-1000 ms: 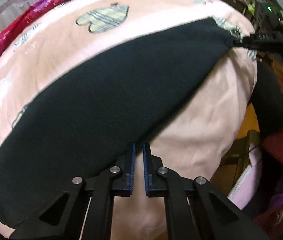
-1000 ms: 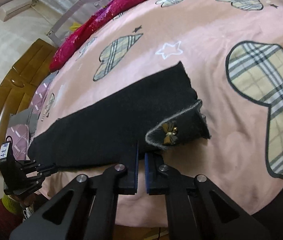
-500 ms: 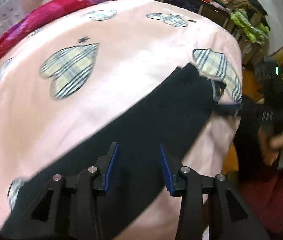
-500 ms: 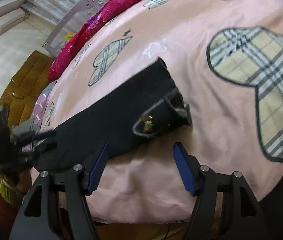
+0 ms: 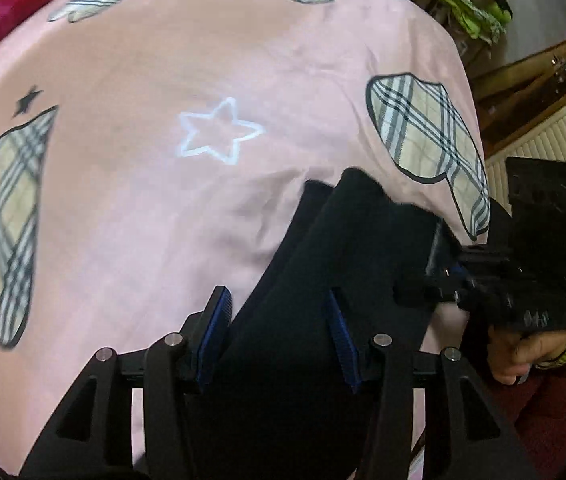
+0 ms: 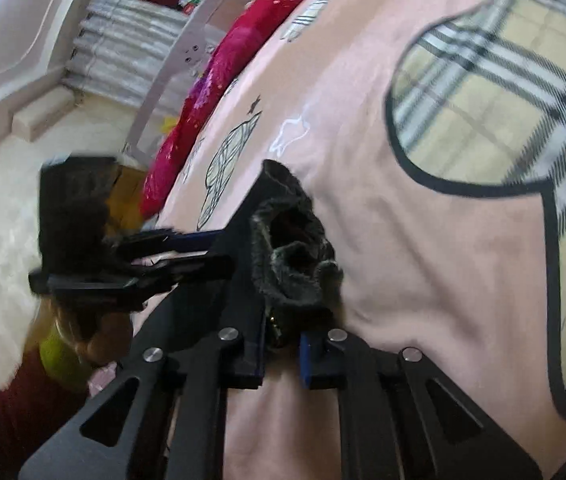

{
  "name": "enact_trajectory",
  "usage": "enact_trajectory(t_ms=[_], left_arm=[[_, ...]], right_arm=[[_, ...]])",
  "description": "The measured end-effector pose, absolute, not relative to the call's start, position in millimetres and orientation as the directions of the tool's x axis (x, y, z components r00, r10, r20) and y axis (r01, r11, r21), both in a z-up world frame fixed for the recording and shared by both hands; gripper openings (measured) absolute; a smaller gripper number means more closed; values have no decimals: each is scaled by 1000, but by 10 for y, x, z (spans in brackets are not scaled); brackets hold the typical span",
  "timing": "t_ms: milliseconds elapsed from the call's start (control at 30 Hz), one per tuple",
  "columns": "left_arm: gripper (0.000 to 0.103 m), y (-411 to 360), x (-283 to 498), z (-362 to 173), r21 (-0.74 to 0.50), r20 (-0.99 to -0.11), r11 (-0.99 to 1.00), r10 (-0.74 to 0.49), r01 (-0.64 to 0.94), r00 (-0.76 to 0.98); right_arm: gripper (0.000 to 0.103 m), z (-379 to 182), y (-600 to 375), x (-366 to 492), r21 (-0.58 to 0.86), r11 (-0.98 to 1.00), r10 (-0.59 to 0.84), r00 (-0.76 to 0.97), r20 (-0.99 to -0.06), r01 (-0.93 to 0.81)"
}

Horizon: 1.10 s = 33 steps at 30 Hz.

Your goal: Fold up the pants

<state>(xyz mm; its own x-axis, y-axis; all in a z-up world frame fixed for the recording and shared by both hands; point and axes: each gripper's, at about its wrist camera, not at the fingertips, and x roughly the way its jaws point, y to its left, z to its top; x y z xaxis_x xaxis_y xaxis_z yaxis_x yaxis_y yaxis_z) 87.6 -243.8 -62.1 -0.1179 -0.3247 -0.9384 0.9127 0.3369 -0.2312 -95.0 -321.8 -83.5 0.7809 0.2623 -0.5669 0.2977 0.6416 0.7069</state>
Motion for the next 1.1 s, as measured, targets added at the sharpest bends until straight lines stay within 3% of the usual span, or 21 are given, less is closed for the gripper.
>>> enact_trajectory(t_ms=[100, 167, 267, 500, 733, 900, 1100], left_arm=[[40, -2573, 885, -671, -285, -923, 309, -343, 907, -173], [20, -2630, 881, -688, -322, -909, 297, -363, 899, -206], [12, -2596, 859, -630, -329, -896, 291, -397, 899, -199], [11, -2079, 882, -64, -386, -814, 317, -558, 866, -159], [10, -1219, 842, 462, -382, -751, 400, -659, 833, -28], [10, -568, 839, 487, -385, -745, 492, -665, 781, 51], [10, 92, 880, 137, -421, -762, 607, -639, 674, 99]], right_arm=[[13, -809, -3211, -977, 707, 646, 272, 779, -565, 287], [13, -837, -3232, -1002, 722, 630, 285, 781, -556, 285], [13, -816, -3226, -993, 723, 631, 289, 780, -555, 281], [13, -519, -3088, -881, 740, 648, 337, 803, -491, 181], [13, 2, -2547, -536, 742, 667, 505, 774, -382, -69], [13, 11, -2010, -214, 714, 680, 593, 697, -403, -166], [13, -286, -1526, 96, 698, 690, 647, 598, -473, -194]])
